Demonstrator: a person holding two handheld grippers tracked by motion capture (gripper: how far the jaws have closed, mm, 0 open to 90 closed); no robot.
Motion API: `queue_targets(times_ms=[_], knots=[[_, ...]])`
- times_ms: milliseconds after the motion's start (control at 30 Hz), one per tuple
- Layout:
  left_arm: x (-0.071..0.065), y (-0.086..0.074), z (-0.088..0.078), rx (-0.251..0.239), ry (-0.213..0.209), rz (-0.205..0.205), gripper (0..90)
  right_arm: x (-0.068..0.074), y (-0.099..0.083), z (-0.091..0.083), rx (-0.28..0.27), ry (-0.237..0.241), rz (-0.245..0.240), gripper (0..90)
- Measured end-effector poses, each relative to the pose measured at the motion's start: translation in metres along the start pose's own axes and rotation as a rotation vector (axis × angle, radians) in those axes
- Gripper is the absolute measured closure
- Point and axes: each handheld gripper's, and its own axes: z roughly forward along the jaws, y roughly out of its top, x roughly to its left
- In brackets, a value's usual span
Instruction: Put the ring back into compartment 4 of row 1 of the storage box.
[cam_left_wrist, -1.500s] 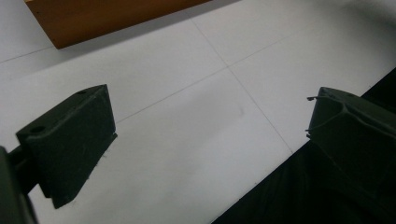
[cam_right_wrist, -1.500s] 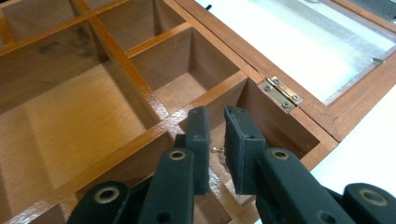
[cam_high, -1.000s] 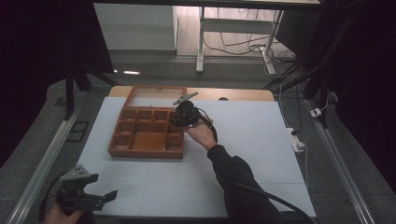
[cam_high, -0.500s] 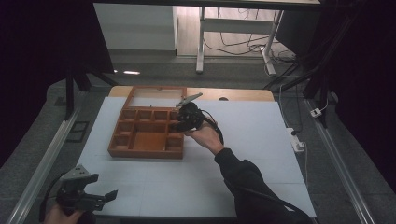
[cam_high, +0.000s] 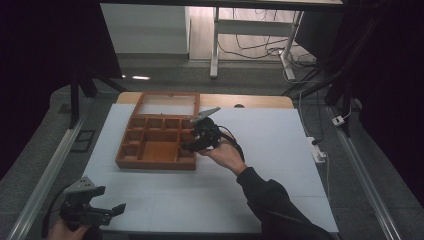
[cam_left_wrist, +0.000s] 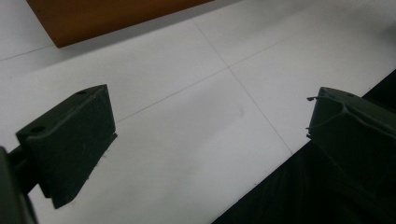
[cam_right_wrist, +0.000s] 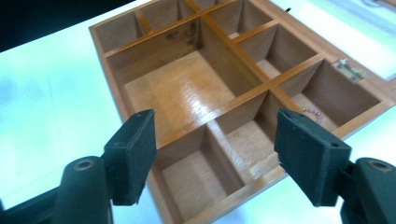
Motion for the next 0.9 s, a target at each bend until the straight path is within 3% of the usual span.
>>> queue_targets(times_ms=[400, 900], knots=[[0.000, 0.000, -0.001, -0.007, -0.004, 0.001, 0.8, 0.010, -0.021, -0.005, 0.015, 0.000, 0.004, 13.5], [0.000, -0.001, -0.002, -0.013, -0.005, 0.001, 0.7, 0.020, -0.035, -0.020, 0.022, 0.020, 0.001, 6.9]])
